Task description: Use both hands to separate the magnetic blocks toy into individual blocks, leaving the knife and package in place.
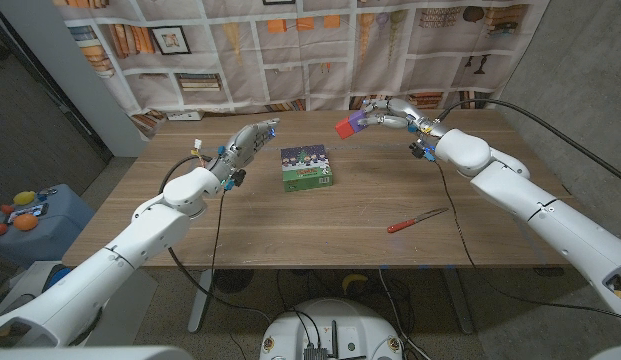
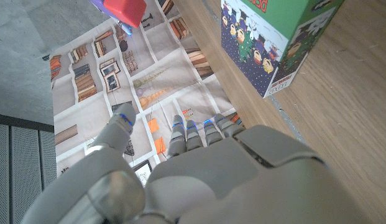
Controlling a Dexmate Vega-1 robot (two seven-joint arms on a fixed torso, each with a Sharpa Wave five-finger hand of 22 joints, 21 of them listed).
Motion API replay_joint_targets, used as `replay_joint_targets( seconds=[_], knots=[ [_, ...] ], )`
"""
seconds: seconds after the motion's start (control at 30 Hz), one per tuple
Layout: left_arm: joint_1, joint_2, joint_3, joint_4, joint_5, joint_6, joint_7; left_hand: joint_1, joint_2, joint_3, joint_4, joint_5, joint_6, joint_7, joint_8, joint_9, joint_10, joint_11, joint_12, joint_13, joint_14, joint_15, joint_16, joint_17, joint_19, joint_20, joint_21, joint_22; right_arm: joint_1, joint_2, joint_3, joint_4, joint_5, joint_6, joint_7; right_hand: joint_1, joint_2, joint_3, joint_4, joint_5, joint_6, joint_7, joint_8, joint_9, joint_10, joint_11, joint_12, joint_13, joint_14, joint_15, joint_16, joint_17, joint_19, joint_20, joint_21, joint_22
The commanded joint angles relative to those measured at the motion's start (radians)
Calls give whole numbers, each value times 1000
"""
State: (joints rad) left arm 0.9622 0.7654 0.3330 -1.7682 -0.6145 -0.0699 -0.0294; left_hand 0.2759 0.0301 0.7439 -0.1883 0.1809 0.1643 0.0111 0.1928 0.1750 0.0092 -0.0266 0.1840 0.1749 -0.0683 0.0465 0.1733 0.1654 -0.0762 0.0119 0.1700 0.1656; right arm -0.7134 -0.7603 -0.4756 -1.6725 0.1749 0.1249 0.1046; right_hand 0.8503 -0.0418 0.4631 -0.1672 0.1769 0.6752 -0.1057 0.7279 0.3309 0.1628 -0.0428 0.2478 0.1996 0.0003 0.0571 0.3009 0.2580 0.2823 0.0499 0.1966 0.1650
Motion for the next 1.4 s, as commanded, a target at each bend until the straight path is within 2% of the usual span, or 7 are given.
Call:
replay_joint_targets(
  seconds=[0.03, 0.43, 0.63, 0.7, 0.87, 1.13, 1.4],
  knots=[
    [-69, -6, 39, 30, -37, 27, -98, 30, -8, -2, -2, 4, -11, 13, 2, 2, -32, 7, -4, 3, -39, 14, -6, 4, -44, 14, -3, 1, -25, 50, 15, 65, 98, 85, -10, 46, 53, -4, -2, 0, 127, -112, 81, 39, 12, -2, 2, 4, 3, 5, 3, 3, 6, 1, 2, 4],
    [-142, -67, 80, 109, -73, 13, -181, 101, -34, 1, 2, 11, -28, 34, 5, 5, -130, 40, -5, 4, -164, 58, -6, 6, -191, 58, -4, 1, -39, 96, 17, 111, 146, 153, -22, 51, 55, -8, -1, -1, 140, -111, 79, 24, 17, -3, -1, 4, 1, 3, 3, 5, 8, 0, 1, 4],
    [-154, -108, 83, 137, -123, 10, -204, 118, -38, 2, 2, 15, -4, 54, 16, 6, -150, 59, -3, 4, -185, 66, -3, 6, -219, 78, 0, 2, -41, 112, 14, 128, 151, 179, -29, 55, 54, -10, -2, -1, 143, -112, 78, 20, 19, -2, -3, 4, -1, 5, 3, 6, 7, 0, 0, 4],
    [-163, -112, 89, 144, -131, 17, -218, 125, -40, 3, 2, 17, 11, 51, 21, 7, -152, 54, 0, 4, -191, 66, -2, 6, -225, 76, 2, 2, -43, 116, 13, 132, 150, 186, -33, 56, 53, -10, -3, -1, 143, -112, 78, 19, 19, -2, -4, 4, -1, 4, 3, 6, 7, 0, -1, 4],
    [-189, -109, 108, 144, -134, 57, -237, 138, -46, 4, 2, 21, 26, 59, 25, 7, -163, 70, 1, 4, -204, 82, -1, 7, -243, 91, 3, 2, -44, 128, 12, 144, 149, 204, -41, 60, 54, -10, -3, -1, 142, -113, 75, 15, 19, -2, -5, 4, -2, 4, 3, 7, 7, -1, -1, 4],
    [-243, -122, 141, 196, -126, 58, -317, 153, -56, 4, 2, 25, 46, 69, 29, 8, -190, 83, -1, 4, -234, 93, -3, 7, -274, 87, 1, 2, -44, 140, 8, 153, 142, 214, -54, 65, 54, -11, -4, 0, 145, -113, 76, 13, 18, -4, -7, 5, -4, 3, 3, 8, 6, -1, -2, 4],
    [-286, -144, 162, 250, -139, 65, -394, 167, -80, -3, 3, 19, 28, 97, 18, 9, -237, 102, -4, 4, -272, 98, -2, 8, -309, 90, 3, 3, -38, 148, 5, 167, 142, 226, -51, 70, 54, -13, -4, 0, 146, -113, 75, 10, 18, -1, -10, 5, -5, 5, 3, 9, 5, -1, -3, 4]
  ],
)
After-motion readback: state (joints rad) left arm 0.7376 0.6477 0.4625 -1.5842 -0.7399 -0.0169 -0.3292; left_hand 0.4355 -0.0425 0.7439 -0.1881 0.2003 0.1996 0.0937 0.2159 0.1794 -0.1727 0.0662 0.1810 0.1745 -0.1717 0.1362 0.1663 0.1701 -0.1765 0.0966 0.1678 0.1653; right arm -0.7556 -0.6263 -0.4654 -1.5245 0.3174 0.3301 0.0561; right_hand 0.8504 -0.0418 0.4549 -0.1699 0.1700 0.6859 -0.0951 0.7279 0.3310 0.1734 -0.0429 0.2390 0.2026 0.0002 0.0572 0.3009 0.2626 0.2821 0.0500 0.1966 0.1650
